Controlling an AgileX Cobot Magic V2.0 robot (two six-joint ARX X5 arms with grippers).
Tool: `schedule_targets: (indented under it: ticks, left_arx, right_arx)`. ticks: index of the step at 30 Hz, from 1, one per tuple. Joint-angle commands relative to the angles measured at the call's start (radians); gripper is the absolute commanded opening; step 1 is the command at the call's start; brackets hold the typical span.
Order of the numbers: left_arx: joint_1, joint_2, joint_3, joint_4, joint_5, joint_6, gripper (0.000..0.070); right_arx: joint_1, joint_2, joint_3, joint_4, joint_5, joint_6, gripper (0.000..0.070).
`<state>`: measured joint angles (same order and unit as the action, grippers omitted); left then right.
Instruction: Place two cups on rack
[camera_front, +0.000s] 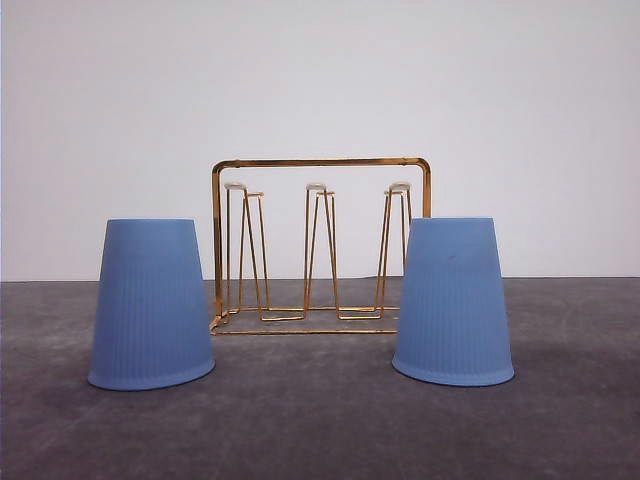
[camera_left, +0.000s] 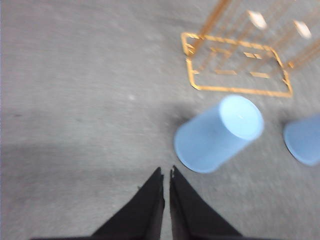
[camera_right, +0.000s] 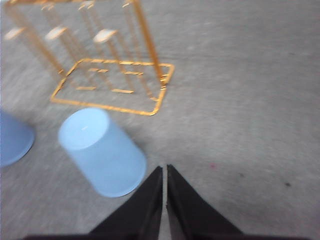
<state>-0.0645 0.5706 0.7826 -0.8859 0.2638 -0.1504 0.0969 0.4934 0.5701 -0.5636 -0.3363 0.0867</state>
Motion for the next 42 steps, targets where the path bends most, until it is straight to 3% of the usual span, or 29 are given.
schedule_targets:
  ticks: [1, 4, 9, 12, 13, 14, 16, 17, 18, 25, 33, 42]
  left_arx:
    - [-0.033, 0.012, 0.023, 0.022, 0.006, 0.042, 0.0001]
    - [-0.113, 0.034, 0.025, 0.066, 0.005, 0.113, 0.0001]
    - [-0.253, 0.058, 0.026, 0.077, -0.011, 0.346, 0.003]
    - [-0.3, 0.064, 0.026, 0.08, -0.011, 0.398, 0.0033]
    - [-0.309, 0.065, 0.026, 0.085, -0.009, 0.4, 0.0087]
    - [-0.315, 0.065, 0.026, 0.091, -0.007, 0.4, 0.0183]
    - [-0.323, 0.064, 0.026, 0.102, -0.005, 0.399, 0.0459]
    - [-0.324, 0.064, 0.026, 0.105, -0.003, 0.396, 0.0541]
    - [-0.324, 0.064, 0.026, 0.107, -0.003, 0.391, 0.0571]
    - [-0.324, 0.089, 0.026, 0.136, -0.001, 0.289, 0.0556]
    - [-0.33, 0.248, 0.026, 0.292, -0.001, 0.148, 0.0557]
    - [-0.386, 0.508, 0.026, 0.506, -0.035, 0.13, 0.0557]
  right_arx:
    - [0.04, 0.005, 0.019, 0.013, 0.002, -0.05, 0.0011]
    - [0.107, 0.009, 0.019, 0.015, 0.034, -0.076, 0.0012]
    - [0.176, 0.009, 0.019, 0.016, 0.048, -0.131, 0.0012]
    - [0.189, 0.008, 0.019, 0.016, 0.048, -0.154, 0.0017]
    - [0.189, 0.008, 0.019, 0.017, 0.048, -0.156, 0.0074]
    - [0.189, 0.008, 0.019, 0.017, 0.049, -0.157, 0.0155]
    - [0.189, 0.008, 0.019, 0.019, 0.049, -0.157, 0.0364]
    - [0.189, 0.008, 0.019, 0.022, 0.049, -0.157, 0.0438]
    - [0.189, 0.008, 0.019, 0.025, 0.049, -0.156, 0.0483]
    - [0.189, 0.008, 0.019, 0.06, 0.049, -0.153, 0.0487]
    - [0.189, 0.008, 0.019, 0.083, 0.049, -0.151, 0.0487]
    - [0.189, 0.008, 0.019, 0.114, 0.053, -0.15, 0.0487]
